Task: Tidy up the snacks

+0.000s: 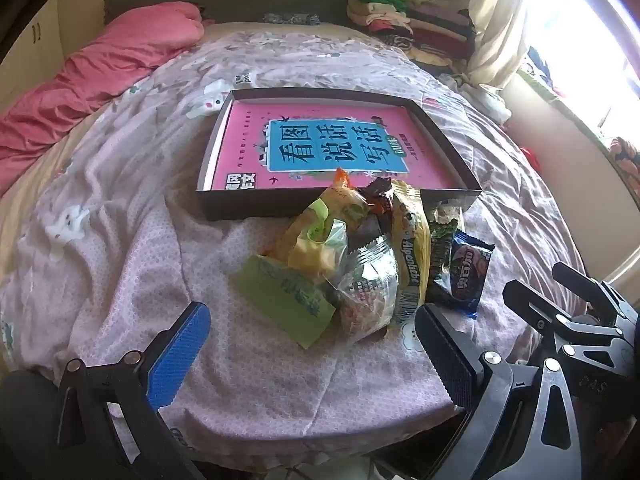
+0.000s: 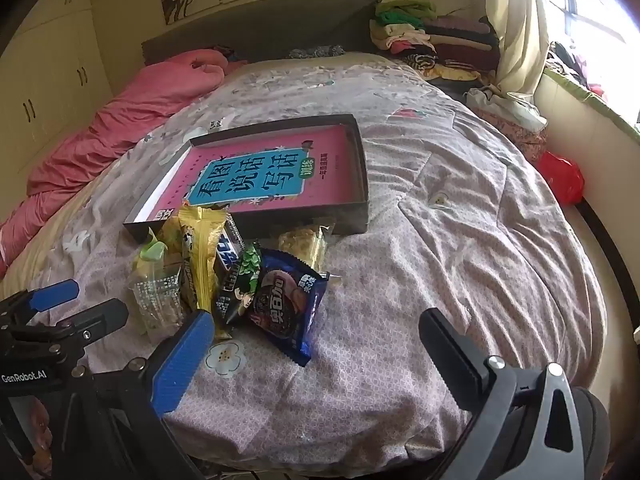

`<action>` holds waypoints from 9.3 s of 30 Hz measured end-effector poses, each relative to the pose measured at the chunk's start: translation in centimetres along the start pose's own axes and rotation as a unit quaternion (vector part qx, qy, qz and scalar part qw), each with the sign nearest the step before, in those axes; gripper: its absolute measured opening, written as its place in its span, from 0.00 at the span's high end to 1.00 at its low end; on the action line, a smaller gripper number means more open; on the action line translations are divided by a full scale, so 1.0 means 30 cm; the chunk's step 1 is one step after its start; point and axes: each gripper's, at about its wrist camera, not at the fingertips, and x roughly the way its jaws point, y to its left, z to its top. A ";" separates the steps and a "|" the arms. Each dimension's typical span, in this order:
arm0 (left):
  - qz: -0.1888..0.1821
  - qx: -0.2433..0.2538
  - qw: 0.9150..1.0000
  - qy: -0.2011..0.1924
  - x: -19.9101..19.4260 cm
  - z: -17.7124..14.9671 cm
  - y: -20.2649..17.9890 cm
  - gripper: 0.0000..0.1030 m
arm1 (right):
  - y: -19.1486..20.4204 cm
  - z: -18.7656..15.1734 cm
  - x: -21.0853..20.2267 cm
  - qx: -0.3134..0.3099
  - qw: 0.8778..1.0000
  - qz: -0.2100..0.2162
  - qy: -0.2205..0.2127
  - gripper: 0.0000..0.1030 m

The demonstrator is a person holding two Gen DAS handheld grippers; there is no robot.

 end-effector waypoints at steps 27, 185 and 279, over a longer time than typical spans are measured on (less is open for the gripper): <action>0.005 0.012 1.000 0.013 0.023 -0.006 -0.006 0.01 | -0.005 -0.003 0.013 0.005 1.000 0.003 0.006 0.00; -0.094 -0.106 0.990 -0.027 0.315 0.330 0.258 0.75 | -0.106 0.360 0.344 0.077 0.989 0.118 -0.052 0.78; -0.062 -0.026 0.997 -0.041 0.134 0.258 0.211 0.29 | -0.055 0.271 0.210 0.023 0.994 0.089 -0.063 0.36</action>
